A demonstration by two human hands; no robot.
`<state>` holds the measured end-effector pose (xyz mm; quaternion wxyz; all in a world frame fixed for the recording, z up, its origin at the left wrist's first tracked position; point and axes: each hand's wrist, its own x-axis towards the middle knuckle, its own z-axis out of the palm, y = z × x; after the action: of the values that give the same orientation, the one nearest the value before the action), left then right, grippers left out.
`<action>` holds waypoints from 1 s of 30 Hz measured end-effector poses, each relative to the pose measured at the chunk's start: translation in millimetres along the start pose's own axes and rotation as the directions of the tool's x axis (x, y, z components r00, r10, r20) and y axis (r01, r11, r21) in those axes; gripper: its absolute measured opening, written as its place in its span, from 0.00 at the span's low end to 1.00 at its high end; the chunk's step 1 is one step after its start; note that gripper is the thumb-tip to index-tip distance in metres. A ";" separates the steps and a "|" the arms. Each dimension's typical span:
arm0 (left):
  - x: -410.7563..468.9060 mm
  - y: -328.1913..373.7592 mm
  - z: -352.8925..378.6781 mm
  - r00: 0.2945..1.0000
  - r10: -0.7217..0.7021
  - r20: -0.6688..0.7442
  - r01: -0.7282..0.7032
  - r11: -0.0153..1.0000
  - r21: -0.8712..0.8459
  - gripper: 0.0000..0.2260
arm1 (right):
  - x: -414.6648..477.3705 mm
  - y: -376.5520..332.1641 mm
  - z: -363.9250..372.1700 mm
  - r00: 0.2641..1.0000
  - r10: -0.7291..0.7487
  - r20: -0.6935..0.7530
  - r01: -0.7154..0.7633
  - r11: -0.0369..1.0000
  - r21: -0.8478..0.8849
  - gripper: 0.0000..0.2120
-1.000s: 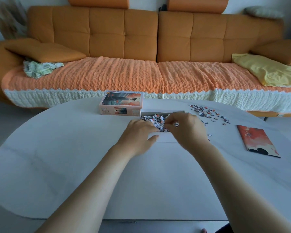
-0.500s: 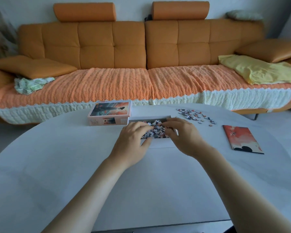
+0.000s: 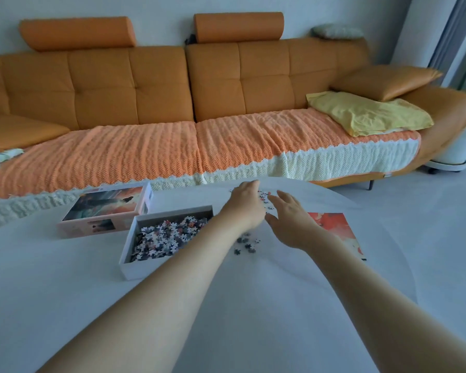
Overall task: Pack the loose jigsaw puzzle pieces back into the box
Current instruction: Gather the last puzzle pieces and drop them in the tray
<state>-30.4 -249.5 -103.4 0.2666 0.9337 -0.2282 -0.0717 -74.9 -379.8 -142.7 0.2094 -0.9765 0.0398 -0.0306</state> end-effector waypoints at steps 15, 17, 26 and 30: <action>106.2 -59.3 -25.9 0.956 -0.081 0.281 0.019 0.976 0.217 0.26 | 105.2 15.1 30.9 0.977 -0.085 0.193 0.111 0.985 -0.129 0.32; 101.4 -64.0 -28.0 0.959 -0.070 0.275 0.021 0.984 0.177 0.25 | 103.9 9.5 31.8 0.968 -0.160 0.194 0.180 0.979 -0.094 0.31; 77.5 -86.7 -45.4 0.972 -0.031 0.234 0.063 0.989 -0.131 0.21 | 79.4 3.2 29.1 0.978 -0.172 0.117 0.118 0.922 0.367 0.28; 60.9 -89.4 -51.6 0.996 -0.016 0.093 0.018 1.000 -0.023 0.18 | 86.4 -17.8 31.4 0.945 -0.233 0.229 0.197 0.966 0.167 0.27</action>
<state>71.4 -186.4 -107.8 0.2662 0.9280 -0.2316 -0.1198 14.6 -358.6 -160.3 0.2768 -0.9539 -0.0958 0.0658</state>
